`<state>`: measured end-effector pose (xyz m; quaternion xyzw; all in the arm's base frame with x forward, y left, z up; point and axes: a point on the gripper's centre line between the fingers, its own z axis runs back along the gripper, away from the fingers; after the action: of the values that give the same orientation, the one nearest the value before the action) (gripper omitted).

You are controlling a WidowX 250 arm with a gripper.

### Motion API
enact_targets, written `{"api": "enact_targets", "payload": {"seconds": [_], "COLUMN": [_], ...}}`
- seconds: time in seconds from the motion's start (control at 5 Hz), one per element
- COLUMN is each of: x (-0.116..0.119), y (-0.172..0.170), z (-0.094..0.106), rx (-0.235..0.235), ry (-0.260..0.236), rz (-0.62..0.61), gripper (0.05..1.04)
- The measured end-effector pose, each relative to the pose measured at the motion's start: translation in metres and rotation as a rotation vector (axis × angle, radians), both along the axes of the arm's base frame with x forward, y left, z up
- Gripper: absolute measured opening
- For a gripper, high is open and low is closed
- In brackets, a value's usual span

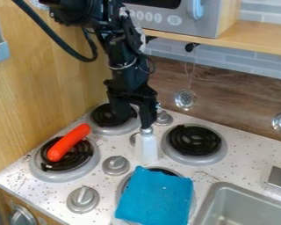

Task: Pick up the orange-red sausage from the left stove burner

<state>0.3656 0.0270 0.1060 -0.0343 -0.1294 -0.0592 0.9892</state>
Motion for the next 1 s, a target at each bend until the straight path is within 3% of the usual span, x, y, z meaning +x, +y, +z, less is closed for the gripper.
{"api": "enact_targets", "payload": {"seconds": [0.2,0.4,0.6,1.0], "x": [-0.003,-0.014,-0.019,-0.035], "y": [-0.001,0.005,0.029,0.069], "z": [-0.012,-0.026,-0.04,-0.06], "rx": [-0.003,0.03,0.045,0.153], "ry": [0.037,0.076,0.084,0.081], "rz": [-0.002,0.012,0.012,0.074], "gripper": [1.005,1.005,1.005,1.005]}}
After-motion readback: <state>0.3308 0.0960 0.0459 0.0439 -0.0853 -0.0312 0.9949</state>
